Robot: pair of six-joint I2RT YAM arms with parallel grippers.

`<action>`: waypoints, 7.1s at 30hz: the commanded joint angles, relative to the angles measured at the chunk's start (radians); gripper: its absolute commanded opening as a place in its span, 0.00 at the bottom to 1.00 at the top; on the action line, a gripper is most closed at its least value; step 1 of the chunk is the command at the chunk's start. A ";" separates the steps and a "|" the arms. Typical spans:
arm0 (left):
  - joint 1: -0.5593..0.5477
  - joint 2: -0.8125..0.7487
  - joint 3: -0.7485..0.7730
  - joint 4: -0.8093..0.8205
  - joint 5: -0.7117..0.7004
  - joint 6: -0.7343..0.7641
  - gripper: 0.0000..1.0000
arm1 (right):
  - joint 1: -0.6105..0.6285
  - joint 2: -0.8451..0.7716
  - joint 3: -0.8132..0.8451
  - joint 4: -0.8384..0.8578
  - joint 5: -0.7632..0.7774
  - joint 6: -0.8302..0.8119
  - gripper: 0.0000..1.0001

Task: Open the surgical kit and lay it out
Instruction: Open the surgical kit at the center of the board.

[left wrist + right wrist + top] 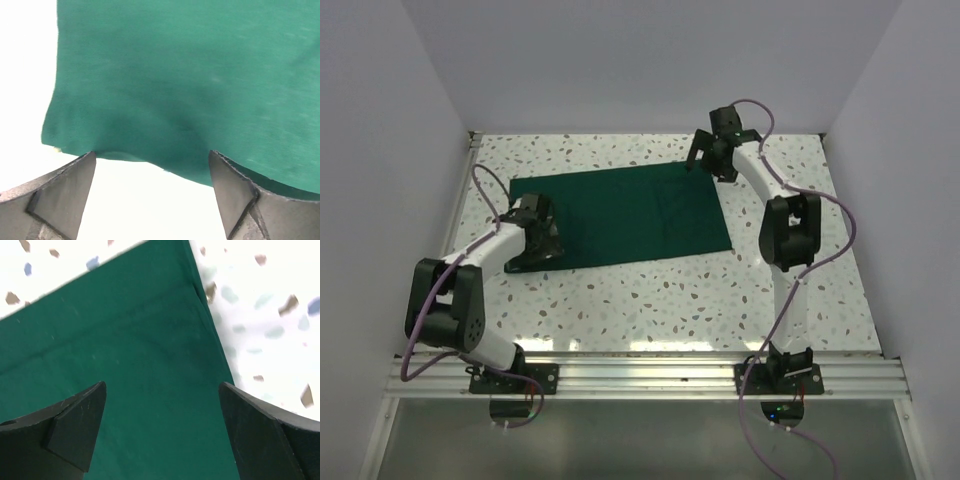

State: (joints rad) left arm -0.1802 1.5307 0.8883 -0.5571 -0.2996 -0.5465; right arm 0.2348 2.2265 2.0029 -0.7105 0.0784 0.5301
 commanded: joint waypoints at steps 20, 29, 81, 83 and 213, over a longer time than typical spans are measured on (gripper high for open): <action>0.021 -0.225 0.047 -0.222 0.025 -0.064 0.89 | -0.029 0.318 0.366 -0.026 0.118 -0.065 0.70; 0.021 -0.225 0.015 -0.201 0.034 -0.072 0.88 | -0.031 0.295 0.332 -0.023 0.124 -0.068 0.40; 0.021 -0.297 0.009 -0.221 0.037 -0.030 0.86 | -0.011 0.180 0.252 -0.093 0.092 -0.045 0.44; 0.021 -0.302 0.011 -0.222 0.036 -0.032 0.86 | -0.011 0.177 0.254 -0.093 0.092 -0.047 0.45; 0.022 -0.460 0.333 -0.380 0.034 0.017 0.94 | 0.399 -1.187 -0.902 -0.487 0.173 0.225 0.98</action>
State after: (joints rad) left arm -0.1638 1.0840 1.1931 -0.9272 -0.2390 -0.5552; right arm 0.6346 0.9279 1.0130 -1.3121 0.2192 0.8215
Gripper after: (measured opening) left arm 0.927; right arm 0.984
